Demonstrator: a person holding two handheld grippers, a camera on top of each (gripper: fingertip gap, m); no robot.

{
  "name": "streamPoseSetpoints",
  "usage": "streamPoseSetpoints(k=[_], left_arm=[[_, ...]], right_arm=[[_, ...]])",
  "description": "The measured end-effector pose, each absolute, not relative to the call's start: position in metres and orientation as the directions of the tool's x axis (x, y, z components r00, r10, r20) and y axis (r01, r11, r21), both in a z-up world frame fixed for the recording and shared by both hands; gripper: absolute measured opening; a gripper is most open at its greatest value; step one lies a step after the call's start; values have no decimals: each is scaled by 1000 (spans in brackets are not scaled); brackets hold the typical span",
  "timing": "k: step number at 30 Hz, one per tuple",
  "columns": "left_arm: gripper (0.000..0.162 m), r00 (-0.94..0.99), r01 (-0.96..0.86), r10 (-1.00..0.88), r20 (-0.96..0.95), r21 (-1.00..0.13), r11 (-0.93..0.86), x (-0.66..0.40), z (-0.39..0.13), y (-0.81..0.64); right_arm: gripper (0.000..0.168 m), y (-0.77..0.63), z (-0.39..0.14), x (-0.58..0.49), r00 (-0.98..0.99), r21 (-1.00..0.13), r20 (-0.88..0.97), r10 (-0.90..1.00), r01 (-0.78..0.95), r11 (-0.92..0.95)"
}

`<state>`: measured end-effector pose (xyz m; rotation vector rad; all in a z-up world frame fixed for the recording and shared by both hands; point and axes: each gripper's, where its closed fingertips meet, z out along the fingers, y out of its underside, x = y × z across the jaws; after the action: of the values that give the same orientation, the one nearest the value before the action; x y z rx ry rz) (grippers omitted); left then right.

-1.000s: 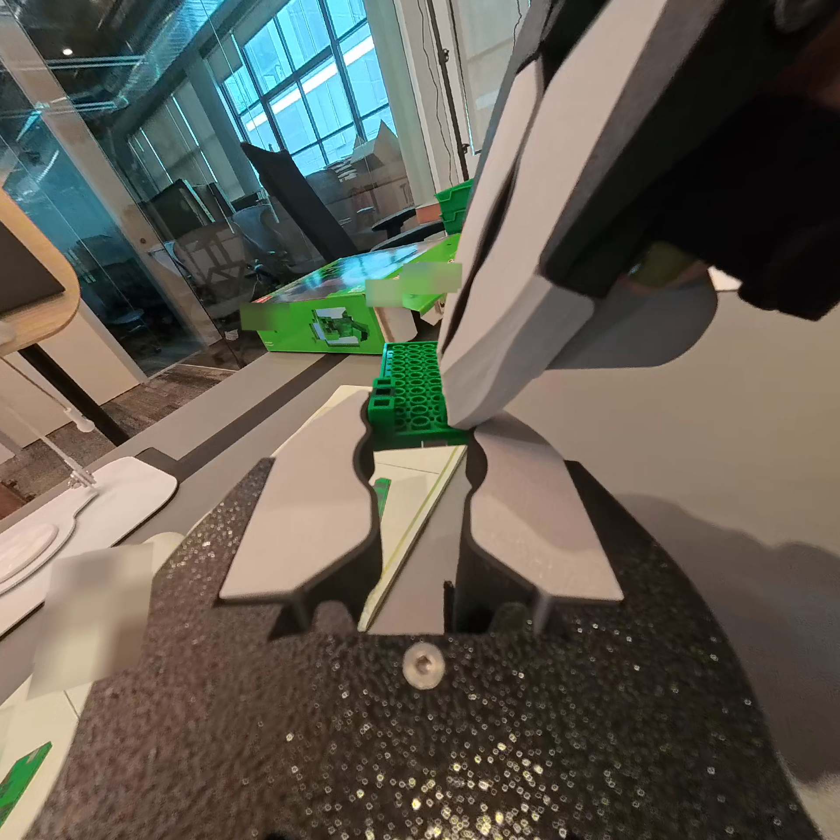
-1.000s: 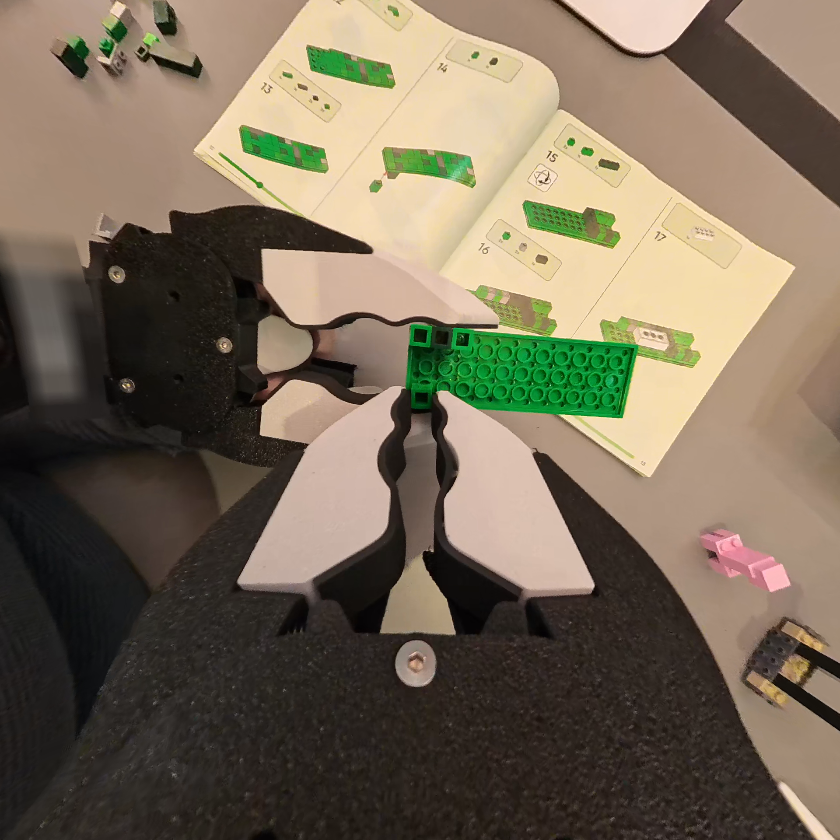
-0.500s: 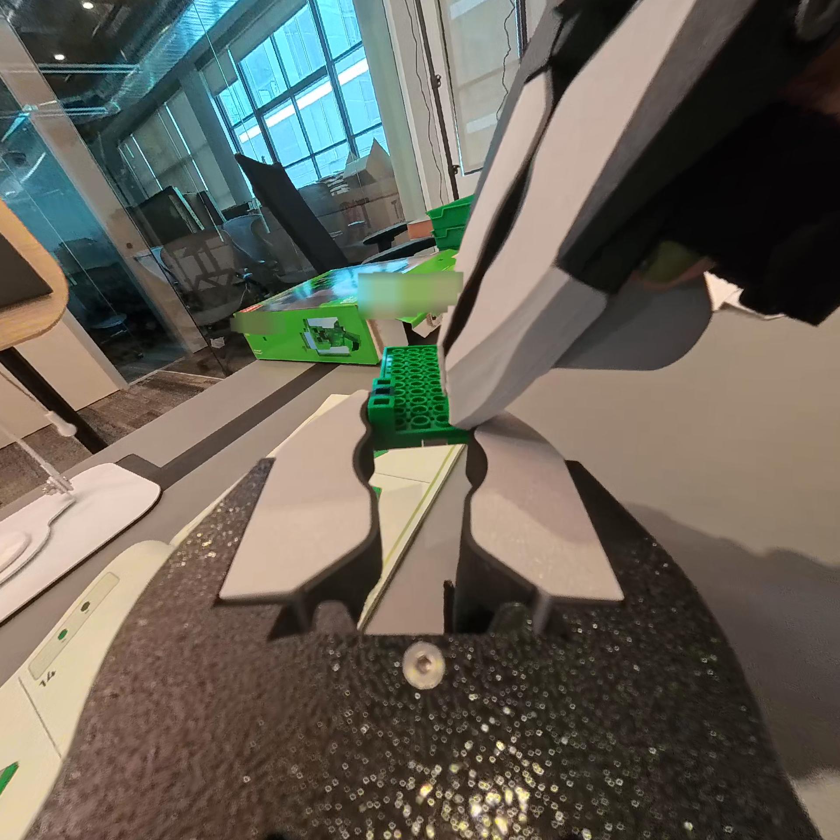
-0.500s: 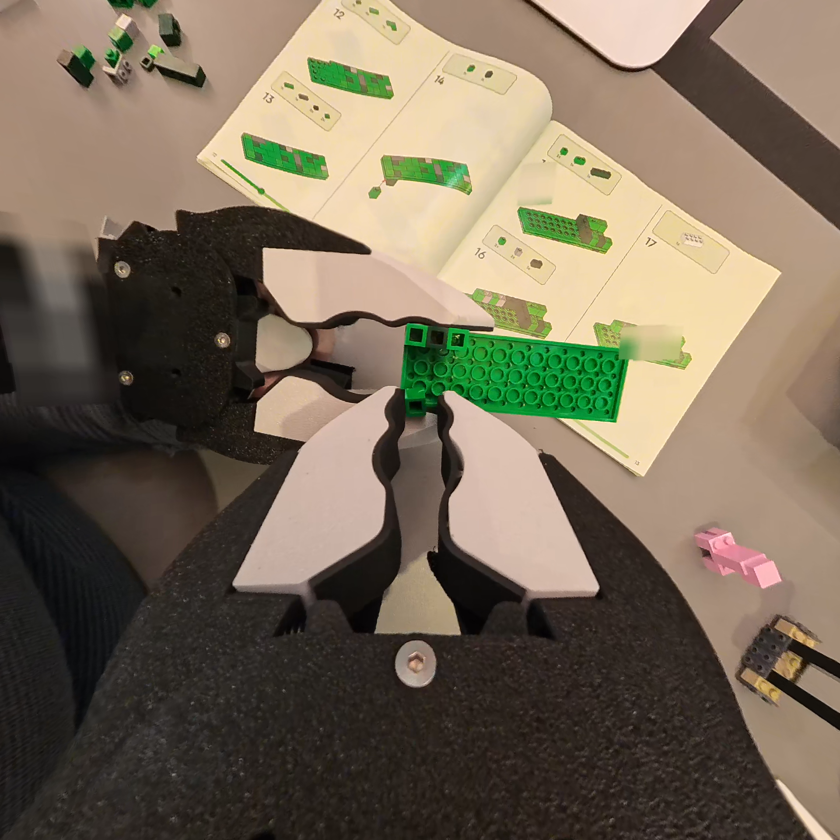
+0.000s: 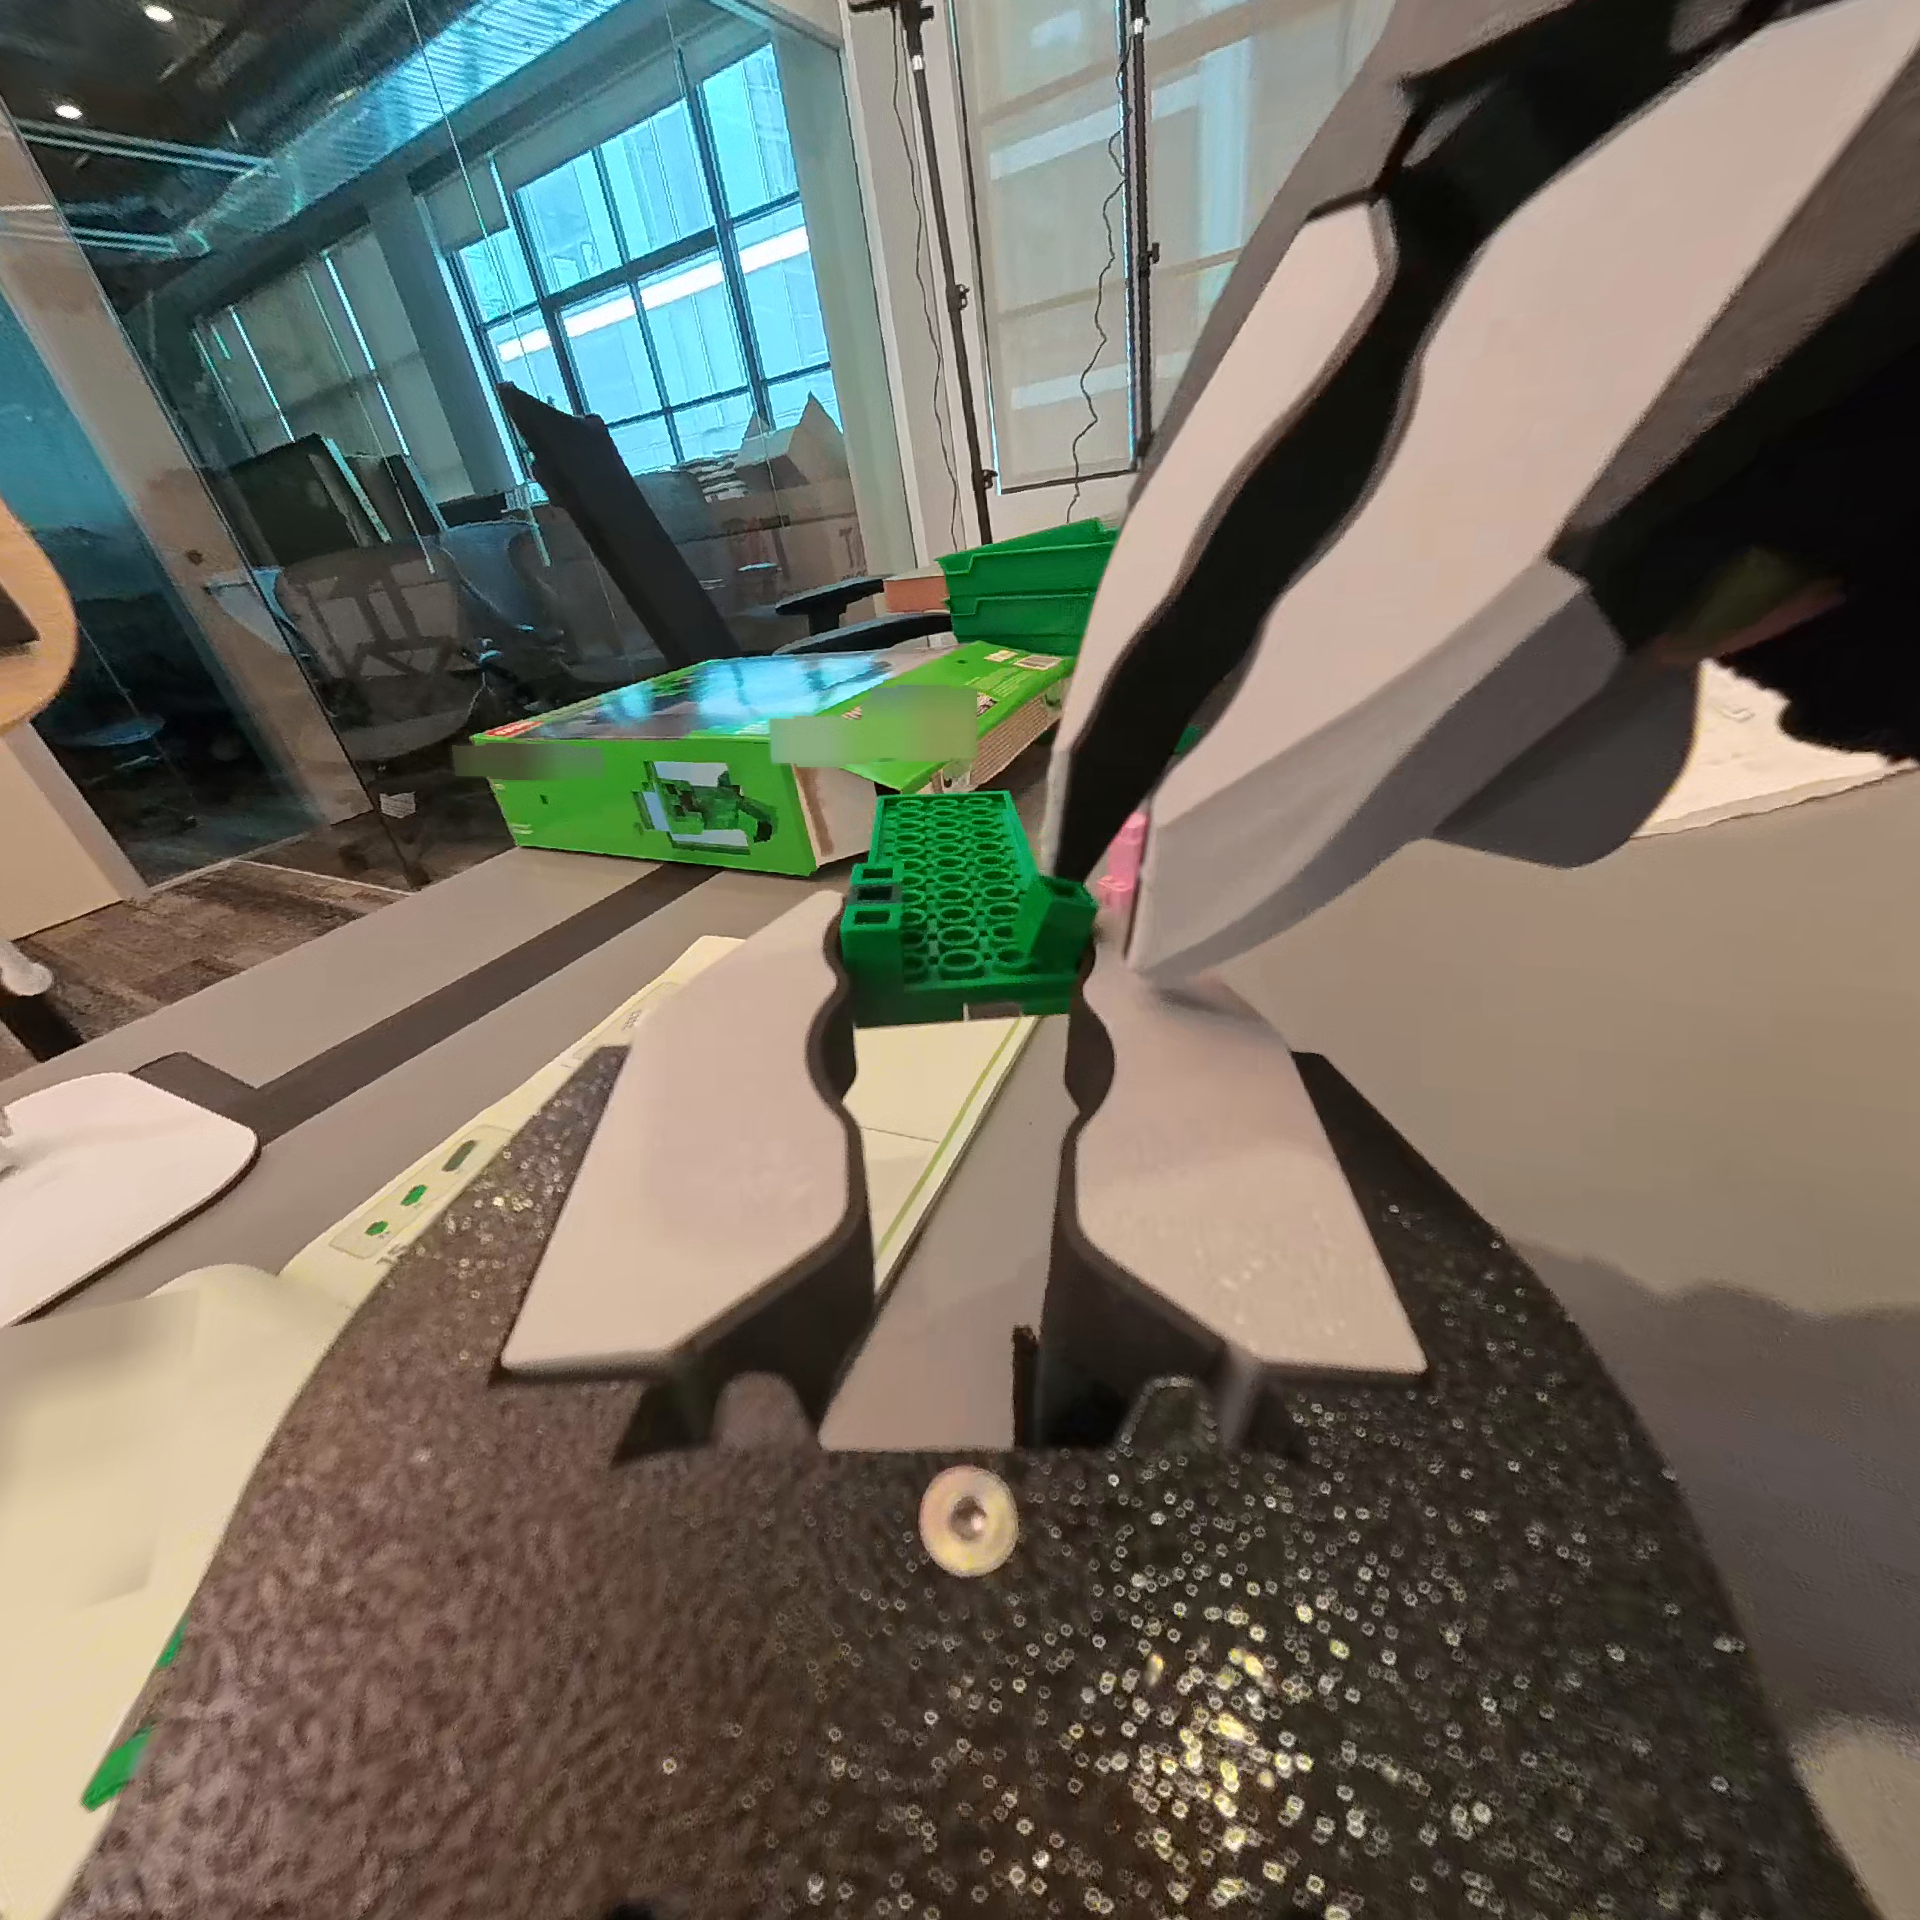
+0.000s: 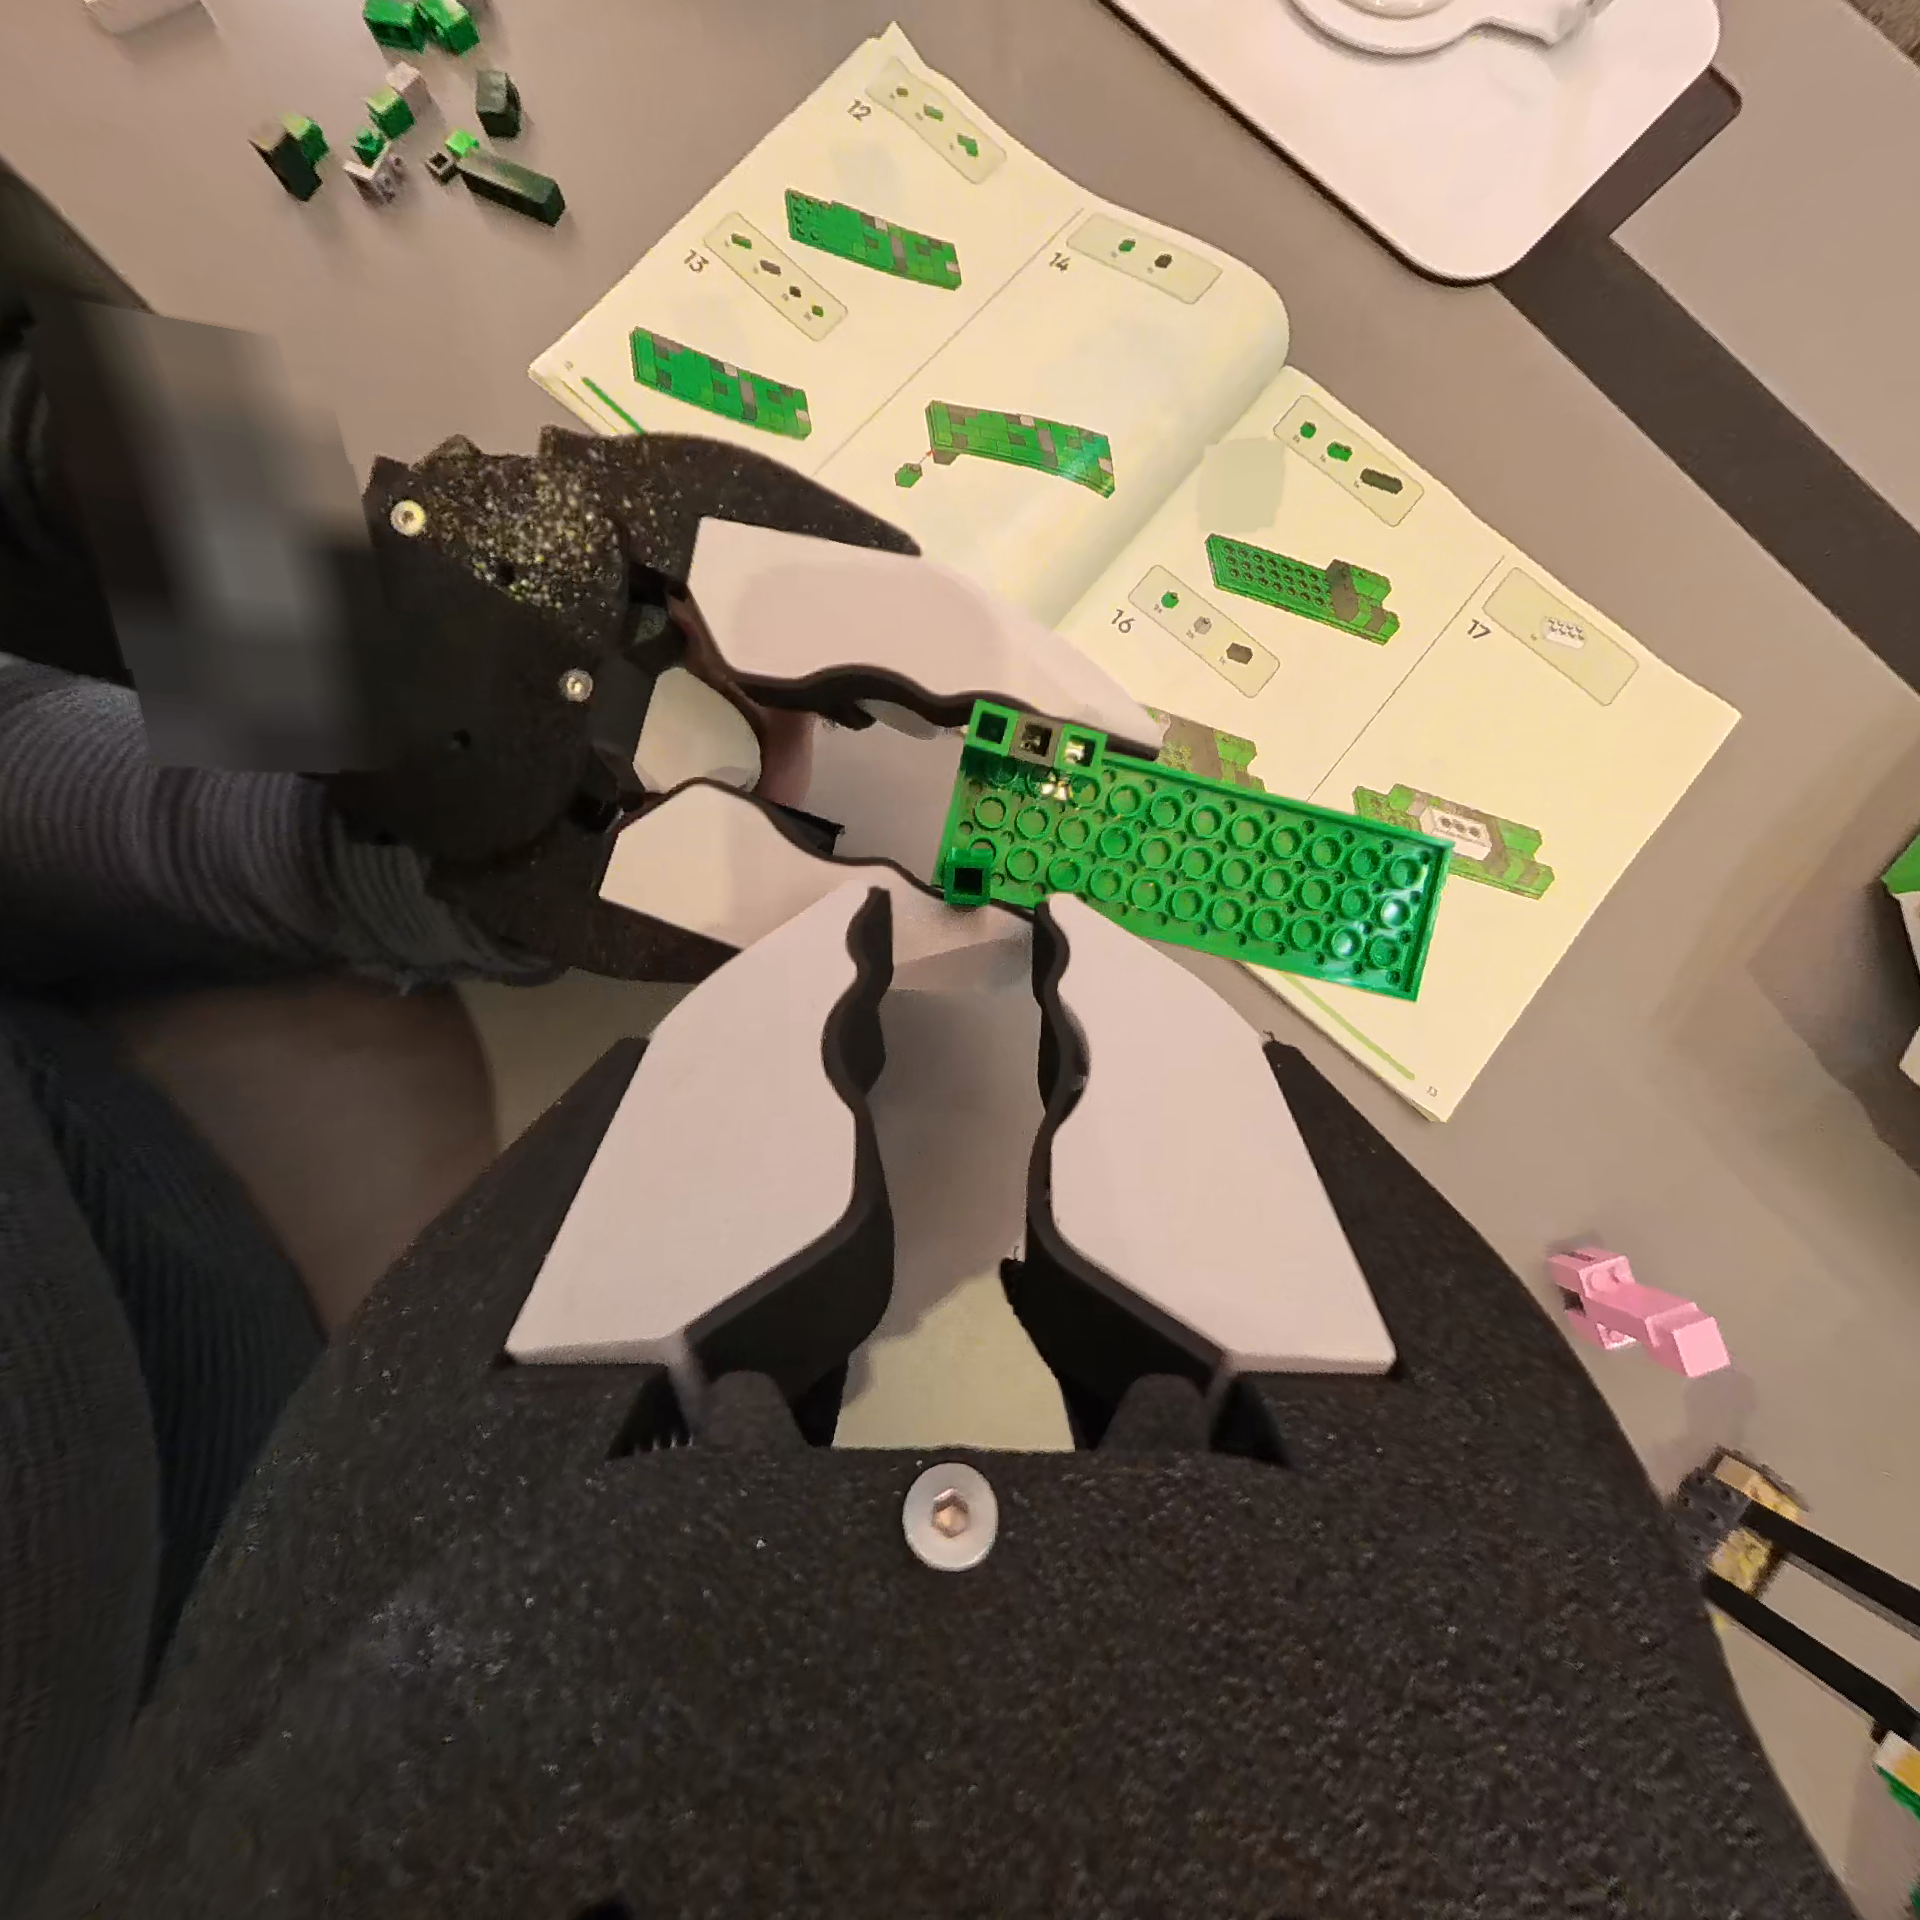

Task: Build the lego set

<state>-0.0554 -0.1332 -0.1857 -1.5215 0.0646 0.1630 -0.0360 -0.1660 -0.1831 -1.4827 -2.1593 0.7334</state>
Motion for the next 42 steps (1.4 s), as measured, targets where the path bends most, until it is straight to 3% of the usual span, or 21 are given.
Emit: streamPoseSetpoints(k=[4, 8, 12, 17, 32, 42], left_arm=[[36, 992, -126, -10, -126, -990, 67, -48, -184, -133], [36, 970, -67, -228, -88, -993, 100, -24, -181, -134], [36, 881, 49, -474, -7, -993, 107, 0, -179, -143], [36, 782, 130, -621, 56, -989, 74, 14, -177, -152], [36, 720, 126, -692, 59, -991, 46, 29, -180, -156], [36, 740, 92, -671, 43, -995, 38, 29, -184, -153]], right_arm=[[26, -167, -172, -33, -401, -668, 75, 913, 660, 344], [16, -170, -156, -21, -563, -701, 134, 815, 527, 480], [16, -186, -148, 4, -762, -731, 84, 642, 391, 560], [15, -186, -150, 14, -823, -730, -5, 568, 391, 560], [8, -193, -171, 12, -865, -643, 26, 501, 370, 671], [7, -192, -174, 9, -785, -708, -148, 602, 509, 490]])
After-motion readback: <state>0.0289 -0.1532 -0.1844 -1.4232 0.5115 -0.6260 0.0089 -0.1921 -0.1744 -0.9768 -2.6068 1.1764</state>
